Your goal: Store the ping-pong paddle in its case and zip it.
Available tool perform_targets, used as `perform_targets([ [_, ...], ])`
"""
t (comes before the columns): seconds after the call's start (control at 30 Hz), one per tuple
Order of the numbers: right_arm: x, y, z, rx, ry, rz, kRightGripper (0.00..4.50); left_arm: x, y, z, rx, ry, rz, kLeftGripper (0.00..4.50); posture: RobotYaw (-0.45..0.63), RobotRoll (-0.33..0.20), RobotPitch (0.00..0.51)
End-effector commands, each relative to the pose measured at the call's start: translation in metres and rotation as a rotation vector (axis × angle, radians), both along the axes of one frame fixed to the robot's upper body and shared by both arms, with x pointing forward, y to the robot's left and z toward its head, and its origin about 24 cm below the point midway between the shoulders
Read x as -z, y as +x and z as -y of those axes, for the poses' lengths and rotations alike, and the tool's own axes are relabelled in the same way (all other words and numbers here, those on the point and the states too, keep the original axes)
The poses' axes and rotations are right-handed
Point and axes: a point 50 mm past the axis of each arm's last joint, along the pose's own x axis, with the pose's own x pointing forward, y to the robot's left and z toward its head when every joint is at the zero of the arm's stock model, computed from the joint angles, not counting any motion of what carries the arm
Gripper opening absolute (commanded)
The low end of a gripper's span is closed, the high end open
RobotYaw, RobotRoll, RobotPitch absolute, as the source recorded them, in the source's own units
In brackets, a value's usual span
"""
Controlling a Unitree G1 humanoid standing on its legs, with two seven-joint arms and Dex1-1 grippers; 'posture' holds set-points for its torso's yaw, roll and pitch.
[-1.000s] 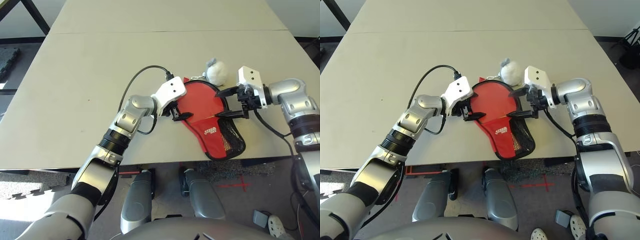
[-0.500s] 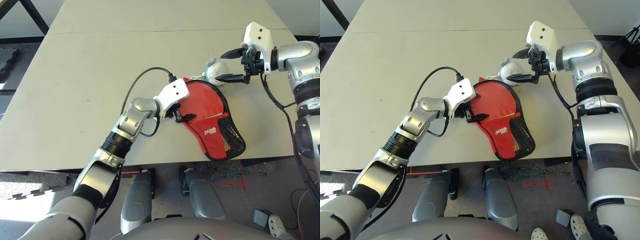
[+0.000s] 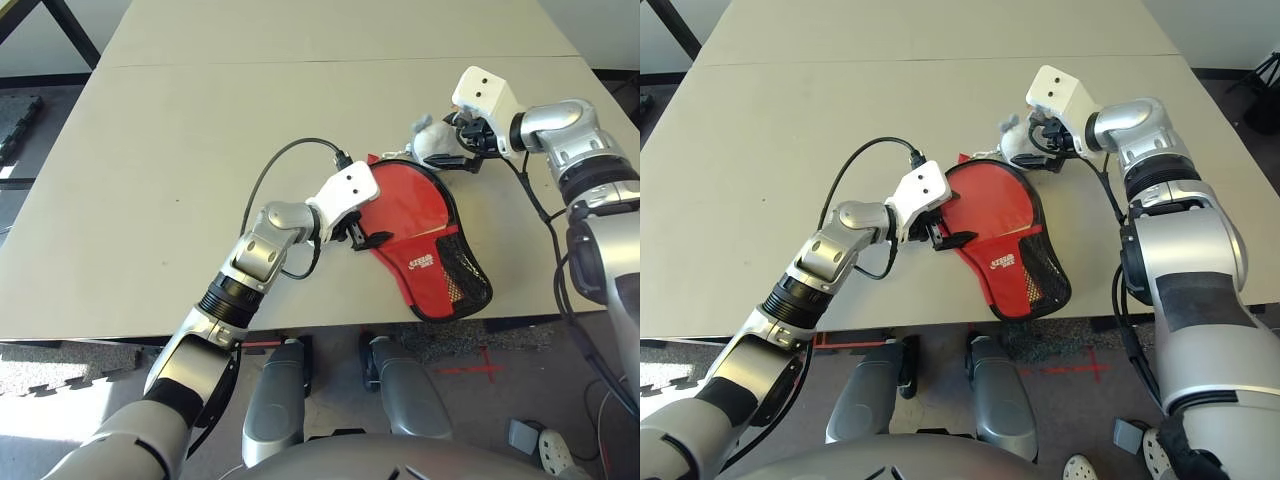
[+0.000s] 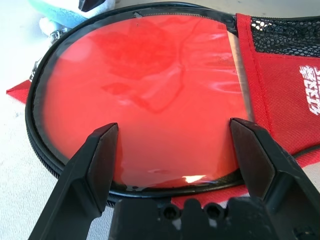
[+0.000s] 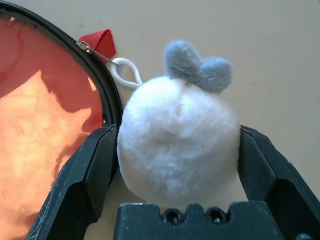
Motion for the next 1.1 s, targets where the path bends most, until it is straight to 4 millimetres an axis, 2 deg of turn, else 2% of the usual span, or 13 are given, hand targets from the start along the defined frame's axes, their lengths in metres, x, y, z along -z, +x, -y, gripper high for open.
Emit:
perform_targets([
  [0.03,0.005,0.001,0.002,0.048,0.001,0.004,3.88,0.023,-0.006,-0.006,-0.019,0.069,-0.082,4.5,0.17,0.0,0.227],
  [0.3,0.003,0.0,0.021,0.144,-0.026,0.057,1.03,0.022,-0.007,0.0,0.001,0.068,-0.087,4.5,0.16,0.0,0.227],
  [0.4,-0.004,-0.003,0.036,0.18,-0.038,0.085,0.21,0.023,-0.006,0.001,0.01,0.071,-0.089,4.5,0.13,0.0,0.223],
  [0.6,-0.015,-0.01,0.063,0.229,-0.085,0.107,0.14,0.024,-0.006,0.004,0.024,0.077,-0.096,4.5,0.11,0.0,0.218],
  [0.77,-0.027,-0.025,0.094,0.252,-0.149,0.077,0.14,0.024,-0.005,0.006,0.037,0.08,-0.099,4.5,0.08,0.0,0.215],
  [0.9,-0.032,-0.042,0.114,0.203,-0.164,-0.054,0.14,0.025,-0.004,0.006,0.039,0.081,-0.098,4.5,0.08,0.0,0.215],
  [1.1,-0.029,-0.069,0.13,0.09,-0.003,-0.351,0.14,0.026,-0.002,0.008,0.038,0.075,-0.098,4.5,0.06,0.0,0.22],
])
